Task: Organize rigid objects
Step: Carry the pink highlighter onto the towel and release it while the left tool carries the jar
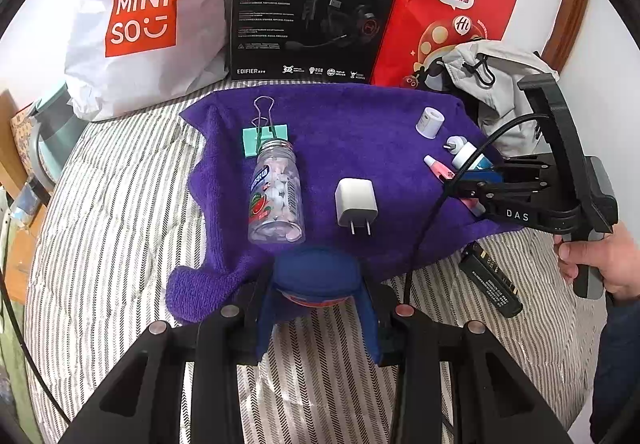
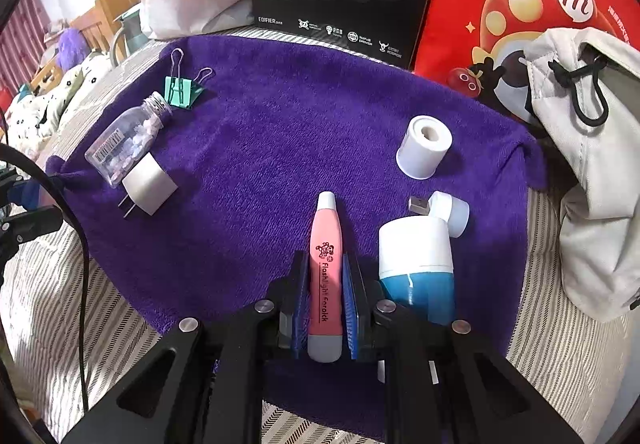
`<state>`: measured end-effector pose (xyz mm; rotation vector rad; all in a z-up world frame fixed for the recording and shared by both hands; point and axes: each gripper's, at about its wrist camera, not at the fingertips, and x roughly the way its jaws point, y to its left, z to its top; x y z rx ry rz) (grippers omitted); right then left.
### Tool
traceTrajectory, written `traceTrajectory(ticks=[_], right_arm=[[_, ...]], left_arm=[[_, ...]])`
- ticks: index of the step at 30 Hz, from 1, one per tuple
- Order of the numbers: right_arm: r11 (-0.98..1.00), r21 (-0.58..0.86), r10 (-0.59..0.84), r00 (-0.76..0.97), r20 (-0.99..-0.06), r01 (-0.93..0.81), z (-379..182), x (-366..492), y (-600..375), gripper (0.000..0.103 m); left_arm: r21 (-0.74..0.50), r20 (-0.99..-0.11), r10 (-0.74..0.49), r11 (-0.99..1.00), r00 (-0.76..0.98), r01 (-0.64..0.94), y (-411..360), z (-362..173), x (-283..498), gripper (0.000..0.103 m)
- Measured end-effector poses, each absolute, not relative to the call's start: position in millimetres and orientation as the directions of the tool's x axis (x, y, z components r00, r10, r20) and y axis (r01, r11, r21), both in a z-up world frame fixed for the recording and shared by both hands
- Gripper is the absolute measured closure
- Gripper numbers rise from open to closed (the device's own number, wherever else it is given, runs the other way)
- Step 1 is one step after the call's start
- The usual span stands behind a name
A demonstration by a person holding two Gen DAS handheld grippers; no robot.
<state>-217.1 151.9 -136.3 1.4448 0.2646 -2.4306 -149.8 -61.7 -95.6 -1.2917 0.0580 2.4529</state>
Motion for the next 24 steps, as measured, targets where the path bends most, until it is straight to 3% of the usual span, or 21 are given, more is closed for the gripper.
traceTrajectory(ticks=[4, 6, 8, 13, 17, 24], right_arm=[[-0.936, 0.004, -0.170, -0.439, -0.882, 0.353, -136, -217, 153, 0.084], [-0.934, 0.036, -0.191, -0.415, -0.890, 0.354, -135, -217, 155, 0.074], [-0.930, 0.072, -0.223, -0.397, -0.890, 0.360, -133, -215, 156, 0.055], [-0.933, 0.062, -0.225, -0.440, -0.869, 0.355, -116, -202, 160, 0.054], [-0.933, 0.073, -0.250, -0.485, -0.838, 0.353, -97, -188, 167, 0.043], [-0.921, 0.085, -0.286, -0.512, -0.810, 0.379, -78, -161, 178, 0.039]], left_arm=[[-0.135, -0.804, 0.300, -0.933, -0.514, -0.334, -62, -96, -150, 0.069], [-0.135, -0.804, 0.300, -0.933, -0.514, -0.333, -63, -96, -151, 0.069], [-0.139, -0.804, 0.299, -0.935, -0.514, -0.326, -63, -95, -152, 0.069], [-0.150, -0.802, 0.306, -0.935, -0.513, -0.323, -59, -94, -159, 0.069], [-0.150, -0.805, 0.305, -0.935, -0.510, -0.323, -52, -94, -171, 0.069], [-0.140, -0.807, 0.298, -0.936, -0.510, -0.324, -36, -94, -199, 0.069]])
